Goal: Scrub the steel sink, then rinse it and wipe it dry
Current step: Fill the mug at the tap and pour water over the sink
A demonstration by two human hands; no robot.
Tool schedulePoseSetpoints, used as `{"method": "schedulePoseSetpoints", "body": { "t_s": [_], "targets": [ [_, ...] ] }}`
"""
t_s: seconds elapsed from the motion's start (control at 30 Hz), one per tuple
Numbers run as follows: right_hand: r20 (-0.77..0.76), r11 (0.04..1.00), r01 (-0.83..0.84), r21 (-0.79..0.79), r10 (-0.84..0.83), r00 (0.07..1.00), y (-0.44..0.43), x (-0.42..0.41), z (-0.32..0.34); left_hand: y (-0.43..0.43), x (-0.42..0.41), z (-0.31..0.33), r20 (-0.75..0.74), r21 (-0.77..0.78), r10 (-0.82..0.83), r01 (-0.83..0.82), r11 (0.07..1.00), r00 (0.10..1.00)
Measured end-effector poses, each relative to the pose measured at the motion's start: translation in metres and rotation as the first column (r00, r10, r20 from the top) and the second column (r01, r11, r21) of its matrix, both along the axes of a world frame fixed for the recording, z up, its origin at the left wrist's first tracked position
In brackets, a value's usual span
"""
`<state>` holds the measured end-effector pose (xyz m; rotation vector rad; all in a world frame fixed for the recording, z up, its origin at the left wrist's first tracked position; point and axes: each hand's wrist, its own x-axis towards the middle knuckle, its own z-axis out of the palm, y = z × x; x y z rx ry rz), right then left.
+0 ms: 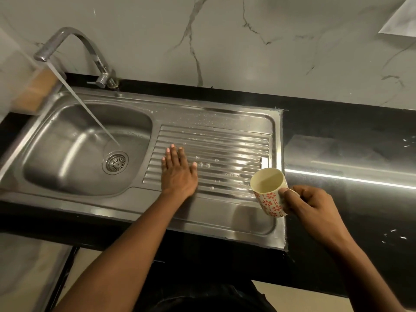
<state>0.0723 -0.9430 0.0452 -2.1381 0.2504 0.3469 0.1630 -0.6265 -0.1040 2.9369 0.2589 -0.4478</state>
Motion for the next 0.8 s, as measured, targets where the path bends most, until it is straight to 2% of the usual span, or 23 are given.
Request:
{"method": "schedulePoseSetpoints", "body": {
  "t_s": [0.07,0.2,0.3,0.37,0.5,0.6,0.8],
  "targets": [
    [-0.009,1.0,0.009,-0.001,-0.009,1.0,0.0,0.0,-0.001,-0.035,-0.001,0.002,-0.005,-0.02,-0.046,0.046,0.999,0.999],
    [-0.035,0.999,-0.016,-0.05,0.014,0.999,-0.003,0.002,0.002,-0.11,-0.015,-0.002,0.029,-0.115,-0.311,0.313,0.943,0.95],
    [-0.059,0.984,-0.051,-0.171,0.042,0.997,0.002,0.009,0.007,-0.131,-0.026,-0.006,0.044,-0.114,-0.518,0.52,0.847,0.854],
    [-0.068,0.949,-0.095,-0.3,0.078,0.995,0.012,0.019,0.009,-0.121,-0.029,-0.007,0.068,-0.121,-0.561,0.565,0.816,0.825],
    [0.016,0.83,-0.107,-0.548,0.139,0.99,0.052,0.051,-0.001,-0.063,-0.027,-0.01,0.1,-0.126,-0.398,0.408,0.904,0.912],
    [0.093,0.735,-0.108,-0.669,0.227,0.969,0.098,0.075,-0.011,-0.003,-0.024,-0.011,0.108,-0.086,-0.244,0.254,0.963,0.964],
    [0.041,0.516,-0.275,-0.811,0.52,0.853,0.18,0.079,-0.016,0.09,-0.023,-0.013,0.114,-0.081,-0.084,0.093,0.992,0.99]
  ]
}}
